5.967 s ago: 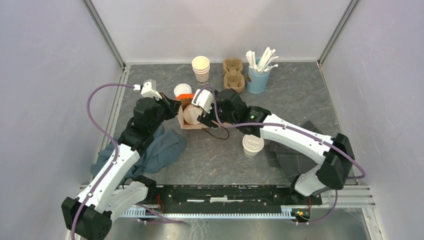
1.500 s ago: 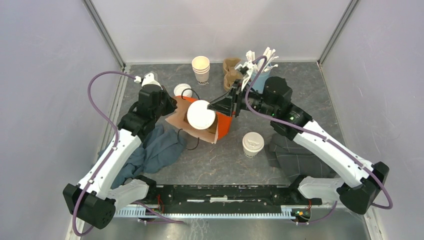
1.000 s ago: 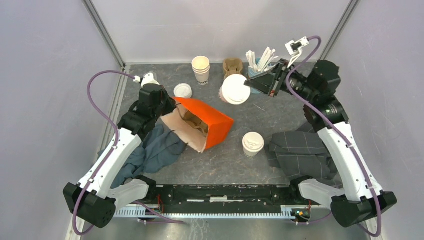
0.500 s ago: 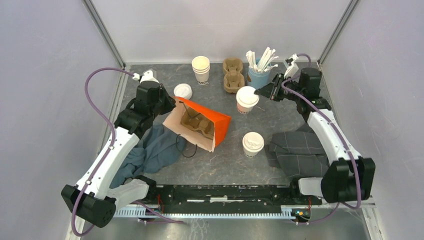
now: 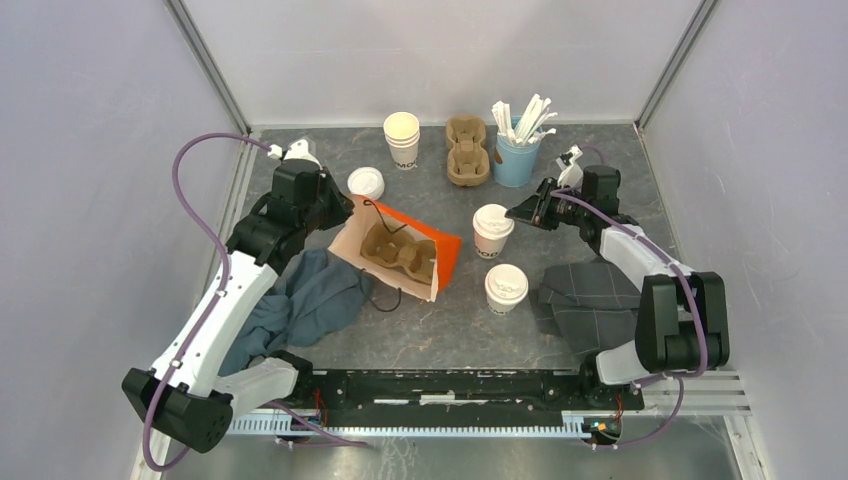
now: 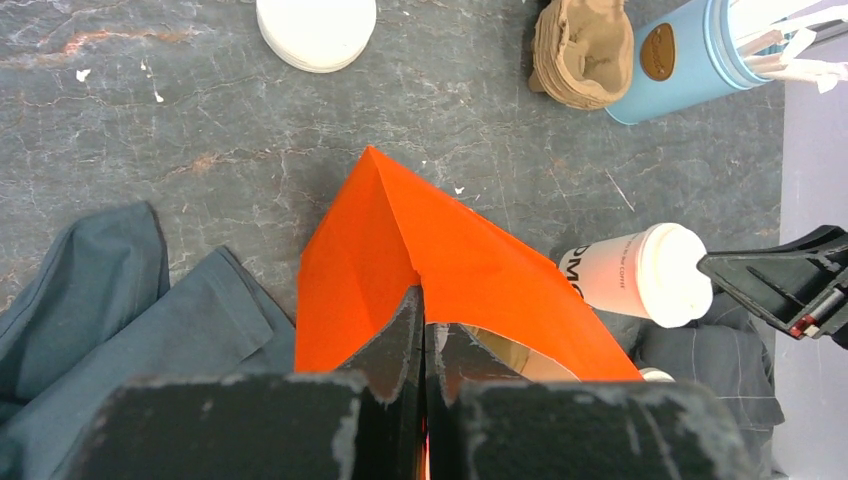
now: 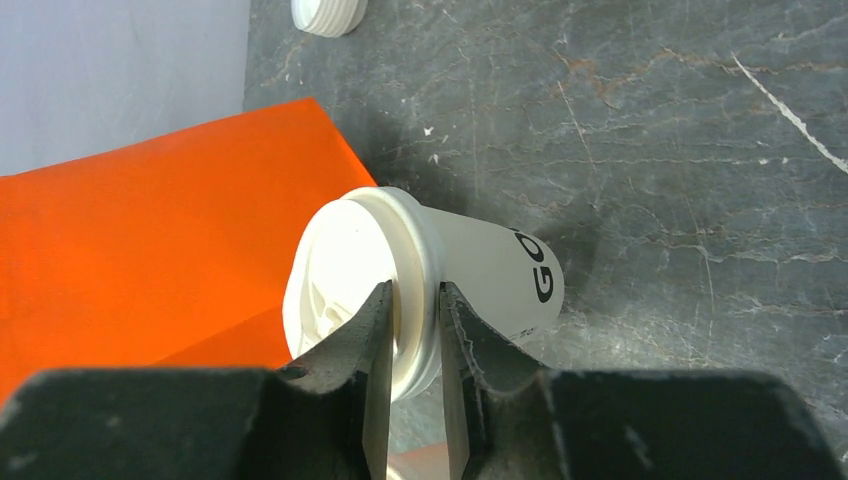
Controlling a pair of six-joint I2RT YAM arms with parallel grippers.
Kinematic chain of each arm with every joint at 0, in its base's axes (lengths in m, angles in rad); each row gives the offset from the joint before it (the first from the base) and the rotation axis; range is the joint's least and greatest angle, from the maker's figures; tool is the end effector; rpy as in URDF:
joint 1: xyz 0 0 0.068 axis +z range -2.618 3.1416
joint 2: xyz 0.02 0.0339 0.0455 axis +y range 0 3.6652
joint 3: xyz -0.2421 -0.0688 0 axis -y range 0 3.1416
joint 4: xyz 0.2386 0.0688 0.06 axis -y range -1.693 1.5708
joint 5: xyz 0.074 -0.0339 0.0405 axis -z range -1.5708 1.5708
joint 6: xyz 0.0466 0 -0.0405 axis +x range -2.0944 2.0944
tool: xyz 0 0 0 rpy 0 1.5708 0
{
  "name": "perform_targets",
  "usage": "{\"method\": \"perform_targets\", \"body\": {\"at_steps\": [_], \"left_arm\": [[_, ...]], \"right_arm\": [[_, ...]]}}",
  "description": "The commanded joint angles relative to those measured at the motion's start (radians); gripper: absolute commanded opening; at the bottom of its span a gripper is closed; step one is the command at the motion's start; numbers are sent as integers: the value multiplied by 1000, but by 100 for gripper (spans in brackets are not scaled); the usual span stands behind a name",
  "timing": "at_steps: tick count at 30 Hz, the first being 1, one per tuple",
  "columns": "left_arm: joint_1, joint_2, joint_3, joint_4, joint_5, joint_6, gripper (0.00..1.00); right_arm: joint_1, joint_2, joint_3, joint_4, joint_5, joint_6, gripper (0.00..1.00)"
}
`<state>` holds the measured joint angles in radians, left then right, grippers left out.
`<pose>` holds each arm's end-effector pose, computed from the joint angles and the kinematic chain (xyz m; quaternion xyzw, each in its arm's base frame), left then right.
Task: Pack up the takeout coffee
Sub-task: Place the coffee cup at the center of the board.
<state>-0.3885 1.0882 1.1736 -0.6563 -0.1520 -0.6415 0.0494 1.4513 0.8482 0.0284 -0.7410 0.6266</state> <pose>0.2260 -0.0849 0.3432 -0.1465 0.8635 -0.1774 0.4488 0.3107 0.0469 0.2090 0.0673 0.8343 0.4478 0.3146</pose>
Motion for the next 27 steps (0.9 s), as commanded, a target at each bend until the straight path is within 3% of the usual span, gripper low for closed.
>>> {"method": "perform_targets", "body": {"at_steps": [1,16,19,24,27], "left_arm": [[0,11,18,32,25,48,2],[0,6,17,32,33,66,2],[0,5,17,32,38,72,2],[0,9,14,37,51,91,2],[-1,6,6,58,60,120,2]], "right_arm": [[-6,22,-17,82,-17,-21,27],[-7,17,-25,-17,51,-123,44],[-6,-1,65,-181,144,-231,61],[13,-41,262,-435,319,-419,98],[137,-44,416,-545,390,-561,98]]}}
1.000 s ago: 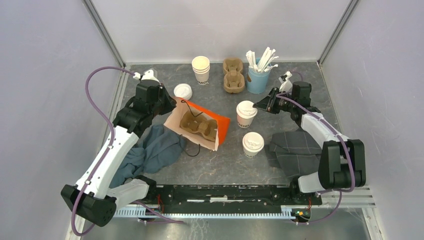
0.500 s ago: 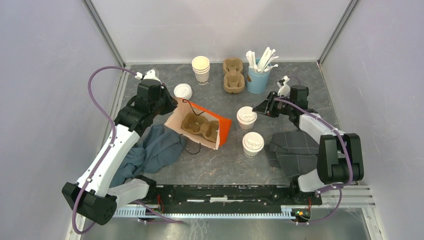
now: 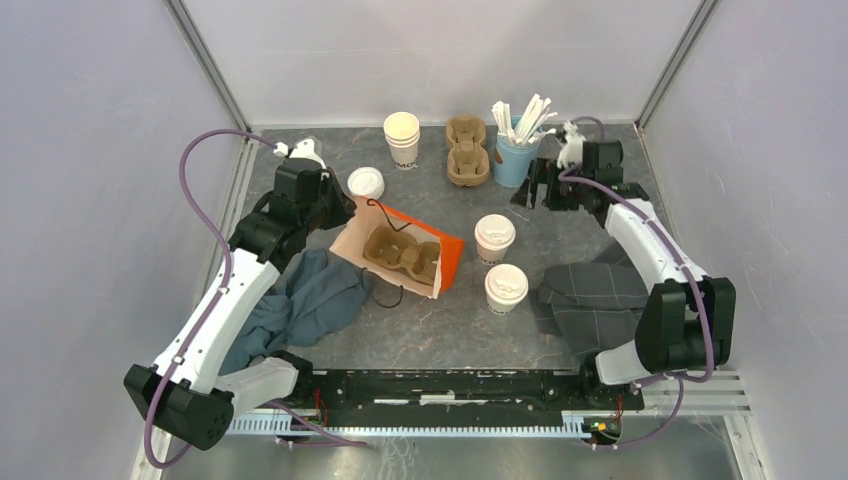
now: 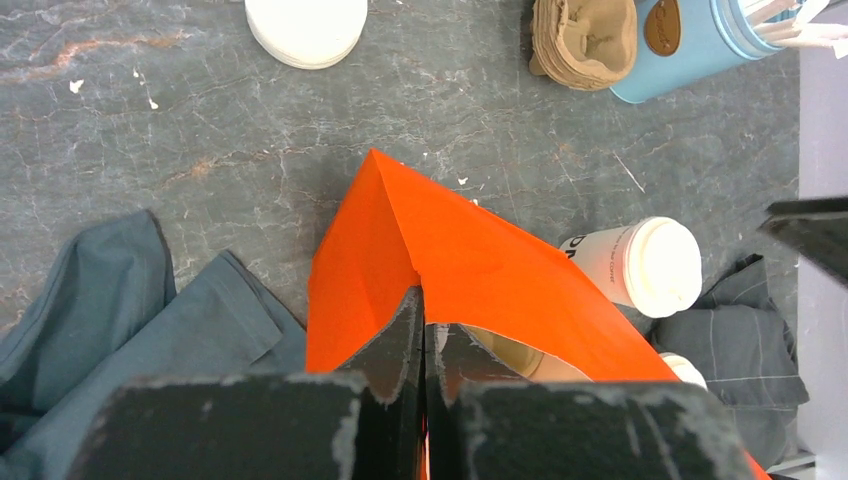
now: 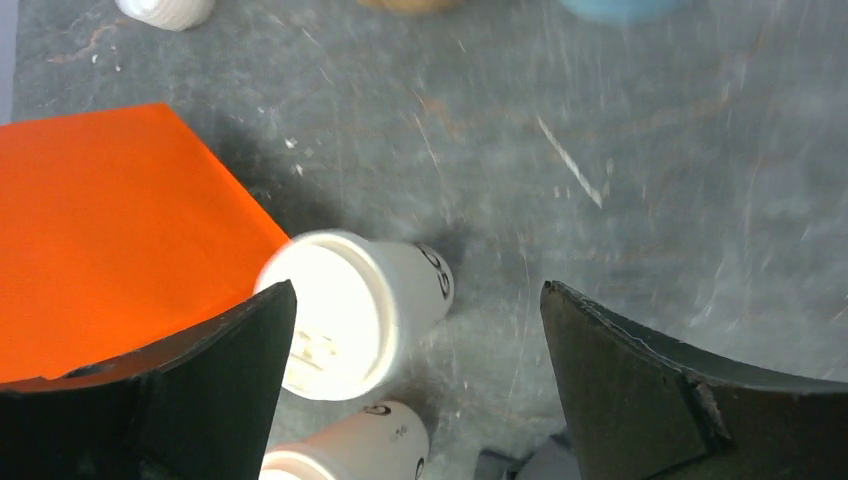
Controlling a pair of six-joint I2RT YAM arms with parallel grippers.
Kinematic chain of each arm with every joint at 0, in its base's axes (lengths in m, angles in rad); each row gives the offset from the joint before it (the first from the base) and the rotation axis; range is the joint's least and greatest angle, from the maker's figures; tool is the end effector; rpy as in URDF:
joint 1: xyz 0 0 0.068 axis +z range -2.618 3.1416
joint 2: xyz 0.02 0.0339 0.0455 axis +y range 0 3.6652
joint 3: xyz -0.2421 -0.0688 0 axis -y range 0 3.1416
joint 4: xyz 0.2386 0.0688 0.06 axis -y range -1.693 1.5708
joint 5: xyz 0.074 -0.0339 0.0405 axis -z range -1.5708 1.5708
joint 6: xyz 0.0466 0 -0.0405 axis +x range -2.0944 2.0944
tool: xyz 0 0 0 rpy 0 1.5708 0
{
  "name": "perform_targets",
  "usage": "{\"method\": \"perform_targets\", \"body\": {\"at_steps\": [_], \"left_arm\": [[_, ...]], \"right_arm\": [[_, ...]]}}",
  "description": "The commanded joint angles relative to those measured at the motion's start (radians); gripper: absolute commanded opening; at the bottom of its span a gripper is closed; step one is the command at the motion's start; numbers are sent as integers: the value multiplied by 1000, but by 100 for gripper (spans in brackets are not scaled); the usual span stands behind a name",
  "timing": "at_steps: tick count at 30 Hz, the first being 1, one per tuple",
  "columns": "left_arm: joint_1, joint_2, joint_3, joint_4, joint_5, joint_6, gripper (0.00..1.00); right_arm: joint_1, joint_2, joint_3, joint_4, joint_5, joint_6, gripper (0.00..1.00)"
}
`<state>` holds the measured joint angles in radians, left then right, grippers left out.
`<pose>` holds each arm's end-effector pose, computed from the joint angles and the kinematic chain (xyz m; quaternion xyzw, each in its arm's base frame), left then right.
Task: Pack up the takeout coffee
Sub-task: Place the coffee cup at the center of the board, then adjust the takeout bag at the center of the board.
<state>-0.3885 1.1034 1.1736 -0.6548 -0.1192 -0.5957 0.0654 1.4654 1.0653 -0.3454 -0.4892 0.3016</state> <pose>0.2289 -0.0877 0.3398 -0.1190 0.8717 -0.1770 0.4412 0.3201 0.0429 0.2385 0.0083 0.8940 0.2891 0.3421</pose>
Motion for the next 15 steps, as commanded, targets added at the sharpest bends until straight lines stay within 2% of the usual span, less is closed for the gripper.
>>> {"method": "perform_targets", "body": {"at_steps": [1,4,8,11,15], "left_arm": [[0,-14,1,65,29,88,2],[0,-41,-36,128,53,154,2],[0,-91,-102,234,68,225,2],[1,-100,-134,282,77,240,2],[0,-84,-135,296,90,239,2]], "right_arm": [[179,-70,229,-182,171,-289,98],[397,-151,260,-134,287,-409,98],[579,-249,244,-11,243,-369,98],[694,-230,285,-47,288,-326,98],[861,-214,287,-75,431,-409,98]]}}
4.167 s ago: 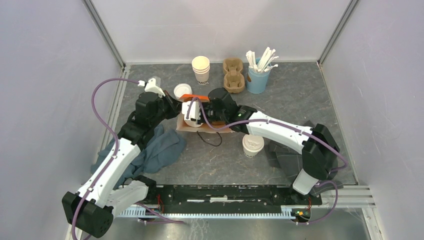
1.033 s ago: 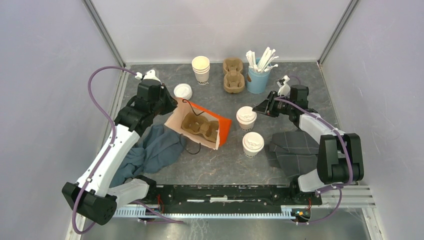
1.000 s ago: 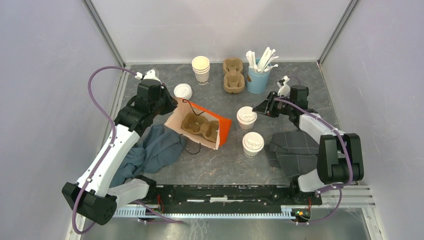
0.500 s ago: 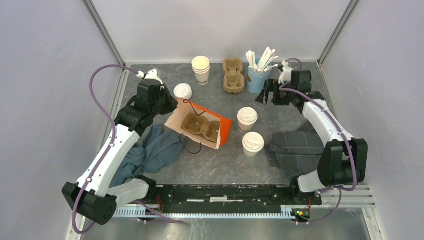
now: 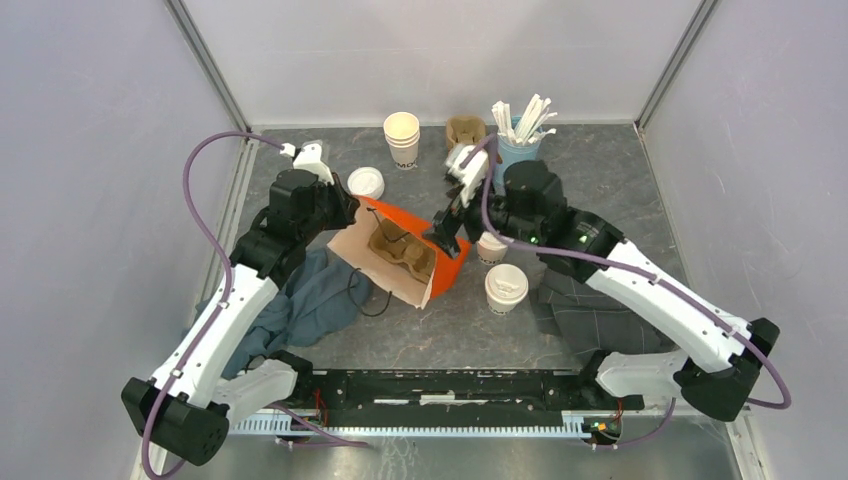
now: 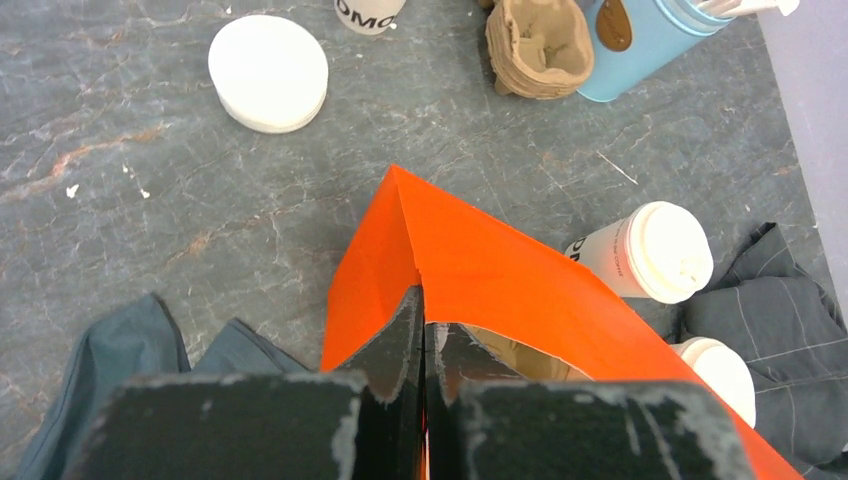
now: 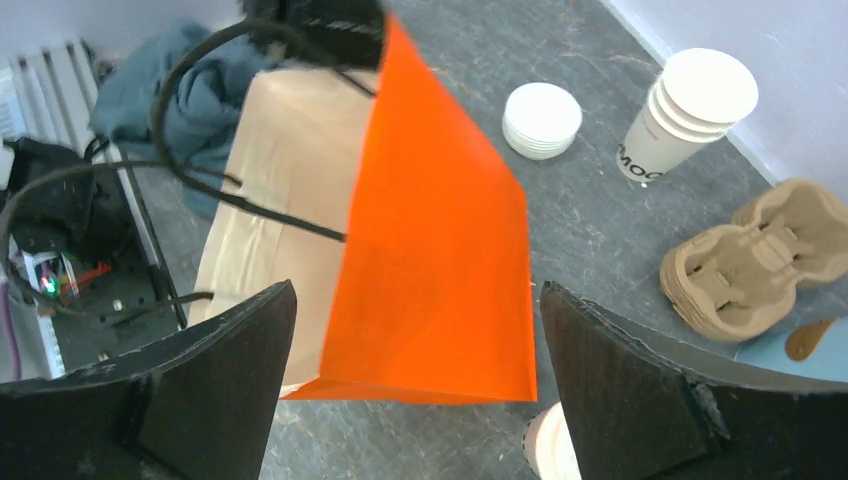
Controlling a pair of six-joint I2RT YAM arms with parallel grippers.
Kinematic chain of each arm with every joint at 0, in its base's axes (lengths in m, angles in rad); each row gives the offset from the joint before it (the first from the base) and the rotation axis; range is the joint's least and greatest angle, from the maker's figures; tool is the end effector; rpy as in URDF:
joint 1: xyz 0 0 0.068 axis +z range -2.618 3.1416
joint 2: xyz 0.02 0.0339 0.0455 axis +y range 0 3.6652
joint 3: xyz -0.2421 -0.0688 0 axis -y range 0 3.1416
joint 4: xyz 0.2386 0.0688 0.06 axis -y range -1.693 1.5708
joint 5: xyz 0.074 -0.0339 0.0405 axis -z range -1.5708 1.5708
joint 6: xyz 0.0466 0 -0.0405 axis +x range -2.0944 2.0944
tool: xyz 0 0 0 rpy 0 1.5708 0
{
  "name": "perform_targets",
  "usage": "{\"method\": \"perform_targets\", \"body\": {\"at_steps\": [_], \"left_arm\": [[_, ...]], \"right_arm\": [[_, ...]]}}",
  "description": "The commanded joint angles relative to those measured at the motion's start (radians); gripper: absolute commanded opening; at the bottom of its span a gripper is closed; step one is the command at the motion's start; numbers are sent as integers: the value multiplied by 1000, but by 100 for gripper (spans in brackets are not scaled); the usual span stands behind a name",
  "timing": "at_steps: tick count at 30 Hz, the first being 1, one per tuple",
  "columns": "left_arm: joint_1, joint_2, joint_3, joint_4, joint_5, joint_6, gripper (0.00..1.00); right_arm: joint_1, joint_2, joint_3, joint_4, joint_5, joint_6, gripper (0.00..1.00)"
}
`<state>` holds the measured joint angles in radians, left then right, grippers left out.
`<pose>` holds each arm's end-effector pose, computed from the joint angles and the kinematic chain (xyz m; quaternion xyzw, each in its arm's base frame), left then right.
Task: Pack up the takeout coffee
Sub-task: Adjust the takeout bag at the center of the board.
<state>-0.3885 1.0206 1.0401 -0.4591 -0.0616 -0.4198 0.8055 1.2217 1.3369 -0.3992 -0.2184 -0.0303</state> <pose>0.2231 -0.0882 0.3332 -0.0297 0.8435 -0.1867 0.5027 0.1881 0.2104 0.3945 -0.3825 0.7003 0.3061 0.5191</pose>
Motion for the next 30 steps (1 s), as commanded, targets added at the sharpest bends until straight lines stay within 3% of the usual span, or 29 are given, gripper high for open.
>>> {"method": "perform_targets", "body": {"at_steps": [1,9,13,16,18,20,21,22,24,26,30], "left_arm": [[1,-2,-5,101,31,60,2],[1,-6,-12,118,44,60,2],[1,-5,0,105,57,47,2],[1,5,34,43,51,23,4],[2,27,98,-66,8,-26,37],[5,59,193,-226,-50,-111,53],[8,74,261,-300,-45,-145,61],[10,92,315,-375,-41,-181,70],[12,118,421,-534,-42,-259,96],[14,140,510,-722,-46,-352,100],[19,121,543,-902,5,-512,100]], "right_arm": [[163,37,14,-31,221,-118,98],[332,179,113,-79,521,-285,97],[382,290,142,-1,812,-299,88],[391,402,231,-27,919,-308,83],[391,447,287,-48,955,-305,65],[390,455,296,-31,976,-277,34],[390,451,288,-13,978,-262,24],[390,443,277,2,980,-243,16],[390,428,265,19,981,-198,11],[389,421,263,21,983,-176,10],[389,420,269,21,991,-139,6]]}}
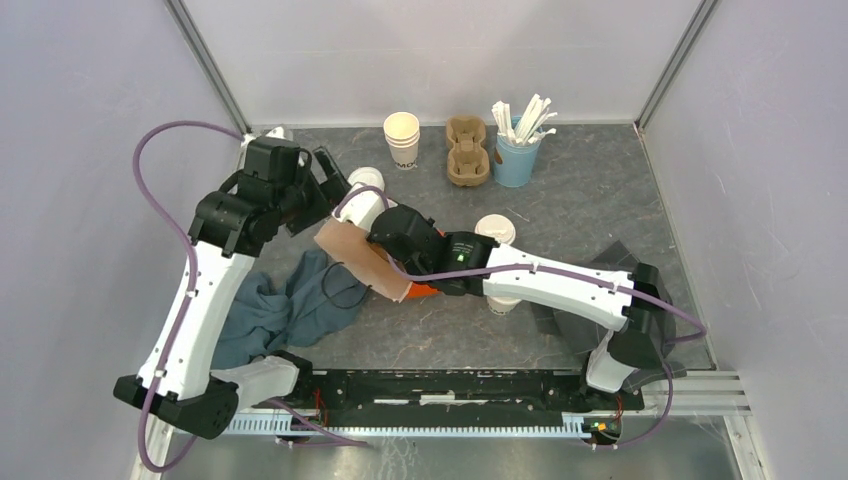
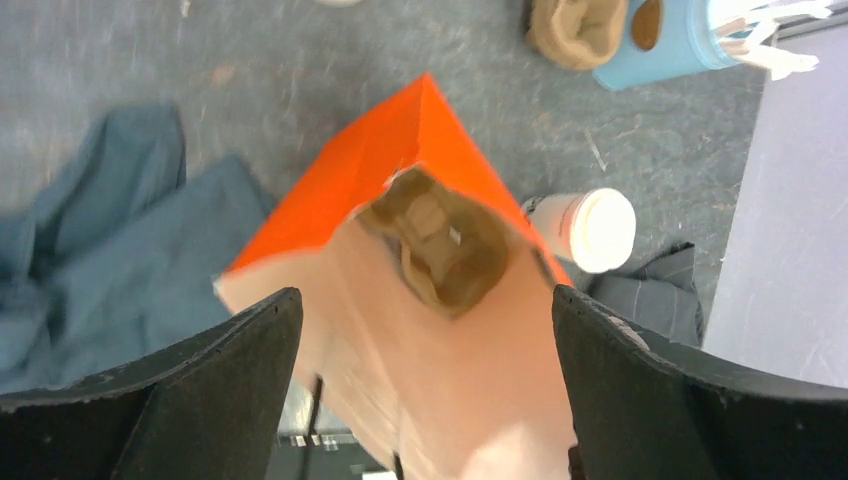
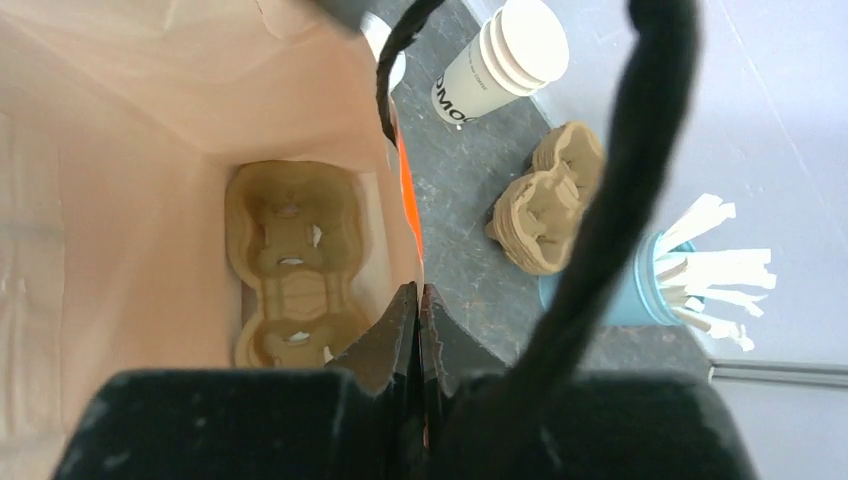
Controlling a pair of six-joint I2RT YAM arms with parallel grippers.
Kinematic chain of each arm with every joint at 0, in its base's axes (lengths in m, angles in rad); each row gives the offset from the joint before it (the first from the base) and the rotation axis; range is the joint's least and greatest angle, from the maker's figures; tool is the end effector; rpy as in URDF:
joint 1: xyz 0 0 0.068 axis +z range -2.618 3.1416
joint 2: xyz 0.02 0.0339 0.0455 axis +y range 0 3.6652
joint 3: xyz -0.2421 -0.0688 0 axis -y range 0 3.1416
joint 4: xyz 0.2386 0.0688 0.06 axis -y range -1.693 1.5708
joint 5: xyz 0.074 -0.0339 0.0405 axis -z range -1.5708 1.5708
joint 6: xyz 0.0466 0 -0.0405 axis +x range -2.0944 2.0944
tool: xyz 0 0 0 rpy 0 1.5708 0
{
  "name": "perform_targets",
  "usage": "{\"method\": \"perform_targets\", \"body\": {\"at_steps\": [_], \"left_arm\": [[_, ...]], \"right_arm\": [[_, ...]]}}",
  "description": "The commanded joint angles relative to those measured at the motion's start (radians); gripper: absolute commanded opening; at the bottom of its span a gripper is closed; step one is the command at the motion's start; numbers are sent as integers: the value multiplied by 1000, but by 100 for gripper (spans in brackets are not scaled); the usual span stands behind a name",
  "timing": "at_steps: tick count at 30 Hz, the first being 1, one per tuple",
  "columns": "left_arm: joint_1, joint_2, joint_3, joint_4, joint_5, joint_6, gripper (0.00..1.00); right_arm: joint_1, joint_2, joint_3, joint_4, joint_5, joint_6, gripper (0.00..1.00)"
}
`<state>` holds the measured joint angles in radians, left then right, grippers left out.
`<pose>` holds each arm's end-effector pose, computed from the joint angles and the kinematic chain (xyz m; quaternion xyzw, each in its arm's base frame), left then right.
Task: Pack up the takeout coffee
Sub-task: Adjust the takeout bag at the center of the board.
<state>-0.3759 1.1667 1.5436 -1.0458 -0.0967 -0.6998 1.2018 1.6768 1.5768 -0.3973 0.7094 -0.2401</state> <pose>0.2054 -0.0762 0.4051 -0.1657 0.8838 -0.1856 0.3961 0.1672 0.3483 0.3380 -0.3986 0.7226 -0.0428 0.5632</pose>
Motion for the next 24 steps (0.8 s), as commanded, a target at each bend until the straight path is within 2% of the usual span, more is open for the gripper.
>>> {"method": "perform_targets", "body": {"at_steps": [1,3,6,10,14,17,21,23,24], "left_arm": [[8,-38,17,-324,71,-264,100],[7,-71,-44,-311,128,-304,98],[13,-101,-88,-314,112,-343,93],[12,-150,-95,-270,66,-366,99],[13,-182,-171,-218,95,-376,99],[13,-175,-240,-129,177,-353,90],[12,-136,-306,-2,195,-328,81],[13,-120,-334,41,191,-335,71],[11,-113,-346,68,190,-323,62]], "right_arm": [[-7,-34,32,15,73,87,5],[-7,-29,39,-2,83,113,3],[-10,-31,39,-13,82,147,0],[-15,-39,36,-33,81,191,0],[-28,-42,51,-62,75,238,0],[-35,-44,57,-64,56,291,0],[-46,-42,61,-70,15,346,0],[-51,-43,63,-75,0,365,0],[-55,-46,62,-77,-5,384,0]]}}
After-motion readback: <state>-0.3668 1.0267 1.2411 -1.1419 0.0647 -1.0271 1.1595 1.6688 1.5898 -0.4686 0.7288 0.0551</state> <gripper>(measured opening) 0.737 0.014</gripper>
